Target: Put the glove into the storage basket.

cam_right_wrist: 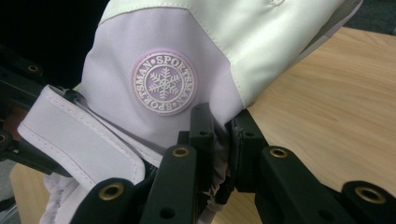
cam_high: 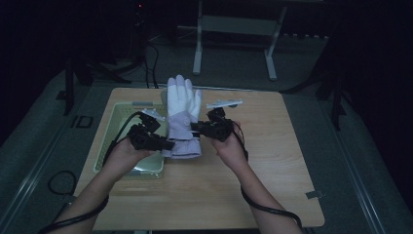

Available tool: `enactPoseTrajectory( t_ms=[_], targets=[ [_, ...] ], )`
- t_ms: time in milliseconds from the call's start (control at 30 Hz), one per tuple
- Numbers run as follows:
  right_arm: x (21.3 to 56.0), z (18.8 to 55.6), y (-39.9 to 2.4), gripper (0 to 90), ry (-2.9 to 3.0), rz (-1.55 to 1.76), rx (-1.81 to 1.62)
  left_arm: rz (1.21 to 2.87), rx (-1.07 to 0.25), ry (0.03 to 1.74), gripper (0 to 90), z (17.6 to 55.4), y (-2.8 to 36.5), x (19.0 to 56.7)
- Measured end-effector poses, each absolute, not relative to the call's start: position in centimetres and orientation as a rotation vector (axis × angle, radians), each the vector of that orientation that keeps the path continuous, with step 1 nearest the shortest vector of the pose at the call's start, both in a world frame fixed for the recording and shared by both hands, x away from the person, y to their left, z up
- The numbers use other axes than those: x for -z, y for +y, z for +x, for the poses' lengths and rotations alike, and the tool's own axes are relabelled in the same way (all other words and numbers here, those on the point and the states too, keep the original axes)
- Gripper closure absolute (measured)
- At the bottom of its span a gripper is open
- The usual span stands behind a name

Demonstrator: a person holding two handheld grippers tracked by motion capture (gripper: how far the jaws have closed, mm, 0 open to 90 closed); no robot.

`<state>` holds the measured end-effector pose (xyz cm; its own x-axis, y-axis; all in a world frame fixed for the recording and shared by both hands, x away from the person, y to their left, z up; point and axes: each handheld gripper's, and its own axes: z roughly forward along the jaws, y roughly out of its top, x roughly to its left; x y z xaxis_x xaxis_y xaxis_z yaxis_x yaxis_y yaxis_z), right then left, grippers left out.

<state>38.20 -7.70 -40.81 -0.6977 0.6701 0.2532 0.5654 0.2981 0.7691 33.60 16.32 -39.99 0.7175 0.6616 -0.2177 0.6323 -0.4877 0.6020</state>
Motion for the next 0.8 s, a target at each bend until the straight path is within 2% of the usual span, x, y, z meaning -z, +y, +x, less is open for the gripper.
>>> enactPoseTrajectory(
  t_ms=[433,800],
  targets=[
    [41.0,38.1,-0.8,81.5,2.474,1.106,-1.395,2.27,-0.122,1.011,74.3,32.3,22.6,40.0],
    [43.4,38.1,4.1,81.6,2.51,1.129,-1.404,2.31,-0.098,1.063,74.2,32.2,26.9,41.8]
  ],
)
